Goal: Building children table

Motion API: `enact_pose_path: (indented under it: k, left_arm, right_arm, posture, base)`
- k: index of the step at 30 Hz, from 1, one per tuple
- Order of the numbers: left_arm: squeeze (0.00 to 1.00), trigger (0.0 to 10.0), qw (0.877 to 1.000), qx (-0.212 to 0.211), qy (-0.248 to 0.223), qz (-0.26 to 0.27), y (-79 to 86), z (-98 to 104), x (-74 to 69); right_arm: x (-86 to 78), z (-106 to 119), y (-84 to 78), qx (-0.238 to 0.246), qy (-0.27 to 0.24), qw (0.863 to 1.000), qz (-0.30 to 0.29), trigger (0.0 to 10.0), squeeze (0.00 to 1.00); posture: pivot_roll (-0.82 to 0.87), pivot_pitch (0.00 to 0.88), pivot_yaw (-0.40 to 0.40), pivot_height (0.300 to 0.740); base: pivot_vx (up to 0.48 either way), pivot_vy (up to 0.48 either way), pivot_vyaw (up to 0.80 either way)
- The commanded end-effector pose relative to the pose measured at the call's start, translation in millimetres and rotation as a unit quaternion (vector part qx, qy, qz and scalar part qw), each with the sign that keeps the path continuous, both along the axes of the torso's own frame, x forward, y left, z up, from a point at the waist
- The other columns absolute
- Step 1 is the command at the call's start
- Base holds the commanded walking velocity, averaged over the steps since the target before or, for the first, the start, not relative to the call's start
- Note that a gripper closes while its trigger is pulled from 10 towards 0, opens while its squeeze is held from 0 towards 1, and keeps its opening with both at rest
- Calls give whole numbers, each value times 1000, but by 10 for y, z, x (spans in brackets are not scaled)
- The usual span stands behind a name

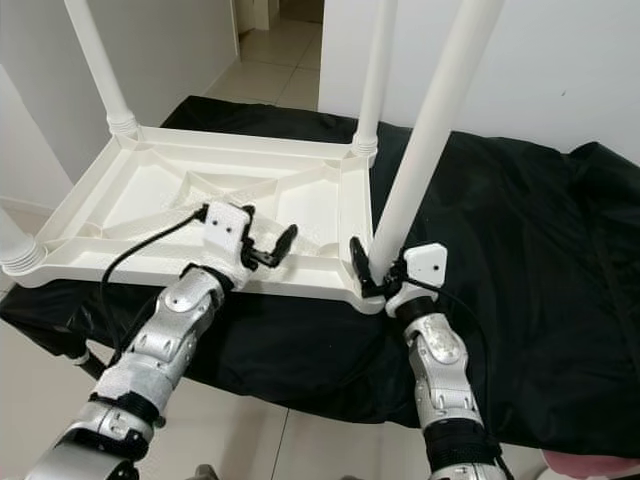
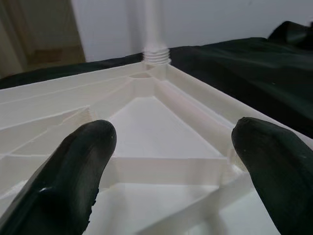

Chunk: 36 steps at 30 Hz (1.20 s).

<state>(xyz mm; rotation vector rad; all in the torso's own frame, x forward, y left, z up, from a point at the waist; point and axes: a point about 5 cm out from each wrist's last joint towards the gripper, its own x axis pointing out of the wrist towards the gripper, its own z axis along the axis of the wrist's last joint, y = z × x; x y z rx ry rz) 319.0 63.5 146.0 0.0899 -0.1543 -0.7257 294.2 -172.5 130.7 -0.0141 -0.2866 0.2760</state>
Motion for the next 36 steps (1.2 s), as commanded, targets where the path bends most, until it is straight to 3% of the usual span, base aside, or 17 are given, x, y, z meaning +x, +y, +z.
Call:
enact_pose_path:
  k: [1,3,13,21,22,23,24,36]
  left_arm:
    - [0,10000,993,32,-4,-110,-105,-35,-166]
    - [0,10000,988,44,-16,-144,-128,-39,-243]
    - [0,10000,985,54,7,-166,-84,-63,-233]
    - [0,10000,973,72,9,-220,-156,-49,-339]
    - [0,10000,972,74,7,-222,-164,-49,-338]
    - [0,10000,972,74,7,-222,-164,-49,-338]
    - [0,10000,973,75,11,-220,-166,-67,-324]
    - [0,10000,972,74,15,-222,-176,-56,-334]
  right_arm:
    - [-26,-20,-18,-10,8,1000,14,10000,0]
    - [-35,-15,-33,-19,6,1000,19,10000,0]
    - [3,-70,-54,-33,31,997,56,10000,0]
    - [-11,-102,-35,-60,53,990,120,10000,0]
    - [-8,-108,-45,-64,54,988,127,6863,0]
    - [-8,-108,-45,-64,54,988,127,6863,0]
    - [-2,-128,-59,-67,61,987,136,0,0]
    - [-37,-175,-56,-51,70,987,135,0,0]
  posture:
    - [-41,0,-28,740]
    - [-41,0,-28,740]
    - [-48,0,-14,740]
    - [-49,0,-8,740]
    - [-47,0,-8,740]
    - [-47,0,-8,740]
    - [-47,0,-8,740]
    - [-48,0,-8,740]
  base:
    - [0,0,0]
    - [0,0,0]
    - [0,0,0]
    - [0,0,0]
    - [0,0,0]
    - [0,0,0]
    - [0,0,0]
    - [0,0,0]
